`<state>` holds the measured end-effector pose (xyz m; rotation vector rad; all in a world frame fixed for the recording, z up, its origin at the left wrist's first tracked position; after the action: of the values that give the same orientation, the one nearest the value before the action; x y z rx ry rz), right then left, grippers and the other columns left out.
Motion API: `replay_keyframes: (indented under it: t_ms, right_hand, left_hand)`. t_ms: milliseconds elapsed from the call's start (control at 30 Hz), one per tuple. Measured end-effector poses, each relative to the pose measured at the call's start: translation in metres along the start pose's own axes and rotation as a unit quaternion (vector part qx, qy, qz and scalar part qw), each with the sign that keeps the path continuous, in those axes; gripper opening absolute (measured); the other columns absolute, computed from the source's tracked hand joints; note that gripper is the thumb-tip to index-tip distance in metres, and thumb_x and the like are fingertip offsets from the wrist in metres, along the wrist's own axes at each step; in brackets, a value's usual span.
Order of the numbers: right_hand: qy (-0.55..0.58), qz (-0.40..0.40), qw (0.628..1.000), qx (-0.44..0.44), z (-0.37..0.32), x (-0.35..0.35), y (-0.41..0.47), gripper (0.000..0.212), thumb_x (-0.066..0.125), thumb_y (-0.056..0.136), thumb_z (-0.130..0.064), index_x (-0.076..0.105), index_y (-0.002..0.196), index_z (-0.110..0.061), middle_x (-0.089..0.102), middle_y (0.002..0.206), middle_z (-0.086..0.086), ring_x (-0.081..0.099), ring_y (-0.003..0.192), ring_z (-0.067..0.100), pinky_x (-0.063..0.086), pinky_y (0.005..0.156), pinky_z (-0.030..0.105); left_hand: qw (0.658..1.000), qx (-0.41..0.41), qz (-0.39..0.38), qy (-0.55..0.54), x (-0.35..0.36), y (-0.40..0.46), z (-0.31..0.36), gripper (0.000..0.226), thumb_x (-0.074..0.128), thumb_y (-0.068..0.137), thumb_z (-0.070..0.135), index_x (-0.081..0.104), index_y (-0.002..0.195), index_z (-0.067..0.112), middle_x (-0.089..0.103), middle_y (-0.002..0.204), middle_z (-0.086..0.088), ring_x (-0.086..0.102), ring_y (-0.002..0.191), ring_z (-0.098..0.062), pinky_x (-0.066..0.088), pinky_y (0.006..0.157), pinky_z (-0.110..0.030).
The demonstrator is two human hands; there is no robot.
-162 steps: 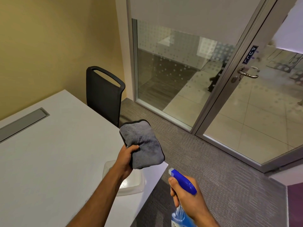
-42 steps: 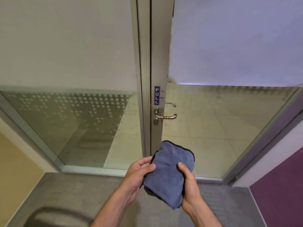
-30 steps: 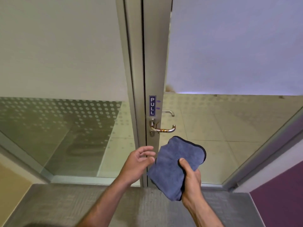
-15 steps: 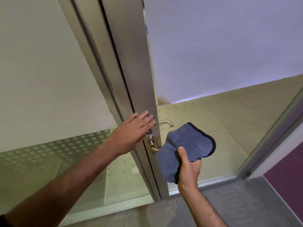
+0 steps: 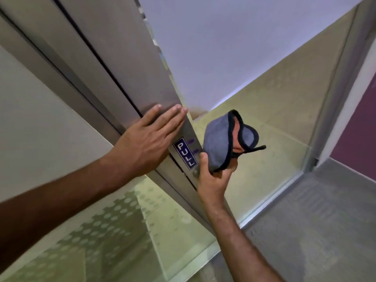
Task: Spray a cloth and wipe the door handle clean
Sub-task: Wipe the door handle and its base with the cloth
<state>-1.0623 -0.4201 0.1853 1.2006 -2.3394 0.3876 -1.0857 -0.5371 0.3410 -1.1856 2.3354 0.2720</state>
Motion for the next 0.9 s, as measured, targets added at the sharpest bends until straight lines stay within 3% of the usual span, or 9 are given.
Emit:
replay_keyframes:
  t_ms: [100, 167, 233, 333, 500, 600, 733, 833, 900]
  right_hand:
    - [-0.108, -0.082, 0.981, -0.136, 0.008, 0.033, -0.004, 0.045, 0.063, 0.086, 0.004, 0.051, 0.13, -0.002, 0.057, 0.13, 0.022, 0.057, 0.124, 0.035, 0.05, 0.105, 0.052]
    - [-0.195, -0.113, 0.948, -0.226, 0.015, 0.048, -0.01, 0.053, 0.056, 0.07, 0.018, 0.059, 0.12, 0.002, 0.055, 0.128, 0.021, 0.052, 0.12, 0.036, 0.05, 0.103, 0.052]
    - [-0.25, -0.124, 0.917, -0.285, 0.023, 0.051, -0.011, 0.056, 0.059, 0.059, 0.016, 0.066, 0.112, -0.001, 0.057, 0.118, 0.016, 0.052, 0.107, 0.034, 0.058, 0.088, 0.05]
    - [-0.285, -0.127, 0.881, -0.354, 0.039, 0.038, -0.007, 0.058, 0.063, 0.069, 0.013, 0.063, 0.121, -0.012, 0.054, 0.121, 0.007, 0.056, 0.105, 0.035, 0.053, 0.086, 0.042]
    - [-0.372, -0.149, 0.869, -0.292, 0.061, 0.002, -0.002, 0.059, 0.062, 0.072, 0.016, 0.059, 0.124, -0.012, 0.069, 0.109, 0.017, 0.059, 0.097, 0.037, 0.048, 0.079, 0.044]
    - [-0.384, -0.18, 0.864, -0.27, 0.062, -0.004, 0.004, 0.056, 0.077, 0.075, 0.015, 0.062, 0.124, -0.009, 0.071, 0.106, 0.017, 0.064, 0.097, 0.037, 0.051, 0.082, 0.047]
    - [-0.348, -0.167, 0.893, -0.232, 0.052, -0.004, 0.003, 0.043, 0.071, 0.081, 0.014, 0.065, 0.122, 0.002, 0.07, 0.109, 0.018, 0.061, 0.104, 0.029, 0.055, 0.086, 0.049]
    - [-0.281, -0.15, 0.928, -0.194, 0.04, 0.006, 0.006, 0.049, 0.058, 0.073, 0.019, 0.058, 0.118, 0.0, 0.066, 0.107, 0.018, 0.061, 0.103, 0.035, 0.056, 0.084, 0.054]
    - [-0.287, -0.168, 0.921, -0.204, 0.035, 0.013, 0.01, 0.058, 0.055, 0.068, 0.02, 0.053, 0.121, -0.004, 0.061, 0.109, 0.016, 0.059, 0.103, 0.034, 0.056, 0.084, 0.051]
  left_hand:
    - [1.0, -0.003, -0.002, 0.0, -0.002, 0.0, -0.005, 0.082, 0.023, 0.104, 0.048, -0.018, 0.164, 0.009, -0.018, 0.175, -0.012, -0.011, 0.163, -0.026, -0.022, 0.125, -0.047]
    - [0.999, 0.011, 0.033, -0.007, -0.008, 0.0, -0.011, 0.073, 0.022, 0.104, 0.043, 0.001, 0.166, 0.011, 0.002, 0.177, -0.011, 0.007, 0.164, -0.025, -0.016, 0.128, -0.045]
    - [0.998, 0.022, 0.05, -0.008, -0.011, 0.0, -0.015, 0.07, 0.022, 0.1, 0.036, 0.02, 0.166, 0.012, 0.017, 0.176, -0.01, 0.021, 0.162, -0.025, -0.01, 0.129, -0.045]
    - [0.998, 0.025, 0.045, 0.028, -0.008, 0.003, -0.015, 0.072, 0.023, 0.102, 0.038, 0.017, 0.167, 0.007, 0.012, 0.176, -0.011, 0.018, 0.163, -0.027, -0.006, 0.129, -0.047]
    - [0.998, 0.03, 0.031, 0.054, -0.002, 0.003, -0.012, 0.08, -0.002, 0.096, 0.044, -0.018, 0.163, 0.002, -0.016, 0.175, -0.016, -0.009, 0.163, -0.026, -0.02, 0.126, -0.045]
    - [0.998, 0.03, 0.024, 0.05, -0.002, 0.001, -0.011, 0.084, -0.011, 0.09, 0.043, -0.017, 0.163, 0.001, -0.016, 0.175, -0.017, -0.007, 0.164, -0.028, -0.017, 0.127, -0.045]
    - [0.999, 0.028, 0.028, 0.037, -0.005, 0.002, -0.014, 0.085, 0.007, 0.096, 0.045, -0.014, 0.164, -0.001, -0.014, 0.175, -0.019, -0.003, 0.165, -0.031, -0.01, 0.13, -0.047]
    - [0.999, 0.037, 0.017, 0.023, -0.008, 0.001, -0.015, 0.091, 0.018, 0.096, 0.052, -0.009, 0.165, -0.001, -0.012, 0.176, -0.019, -0.001, 0.165, -0.032, -0.002, 0.132, -0.048]
    - [0.999, 0.041, 0.02, 0.025, -0.008, 0.002, -0.014, 0.091, 0.018, 0.095, 0.052, -0.005, 0.165, -0.001, -0.009, 0.176, -0.02, 0.001, 0.165, -0.032, 0.001, 0.132, -0.049]
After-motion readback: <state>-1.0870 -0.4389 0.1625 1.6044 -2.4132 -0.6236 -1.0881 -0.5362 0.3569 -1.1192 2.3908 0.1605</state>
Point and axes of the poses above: each hand's wrist, its own y-axis towards the middle knuckle, its own x-axis out of the palm, z = x × y, the point moved 4 cm from there along y, towards the middle knuckle
